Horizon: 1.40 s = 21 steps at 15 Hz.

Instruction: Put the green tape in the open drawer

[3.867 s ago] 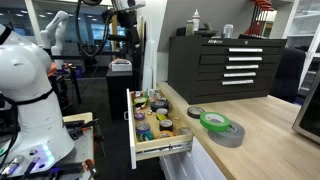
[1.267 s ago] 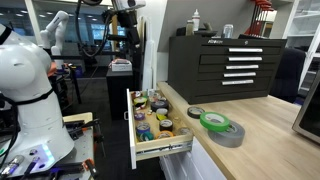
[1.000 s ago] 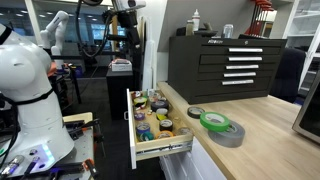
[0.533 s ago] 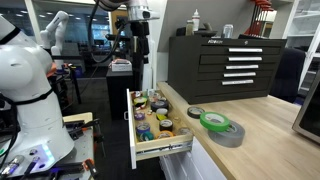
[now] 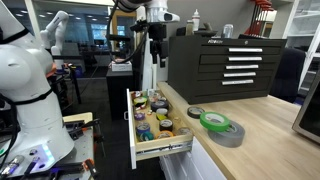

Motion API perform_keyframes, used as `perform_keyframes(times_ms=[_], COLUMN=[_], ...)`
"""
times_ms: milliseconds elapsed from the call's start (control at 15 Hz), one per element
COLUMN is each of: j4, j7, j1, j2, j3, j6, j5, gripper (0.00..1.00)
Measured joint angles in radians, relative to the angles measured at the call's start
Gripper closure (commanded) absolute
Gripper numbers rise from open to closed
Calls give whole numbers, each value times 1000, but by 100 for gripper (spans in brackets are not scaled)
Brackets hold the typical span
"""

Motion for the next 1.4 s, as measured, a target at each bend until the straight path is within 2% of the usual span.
perform_keyframes(times_ms=[333, 467, 1200, 1400], j4=[86, 118, 140, 142], j7=[-244, -295, -310, -317], j1=[-2, -4, -6, -6], j2=[126, 170, 203, 237], j3=[-75, -88, -88, -88], j6=[10, 18, 20, 53], j5=[-45, -63, -59, -49], gripper=[0, 0, 0, 0])
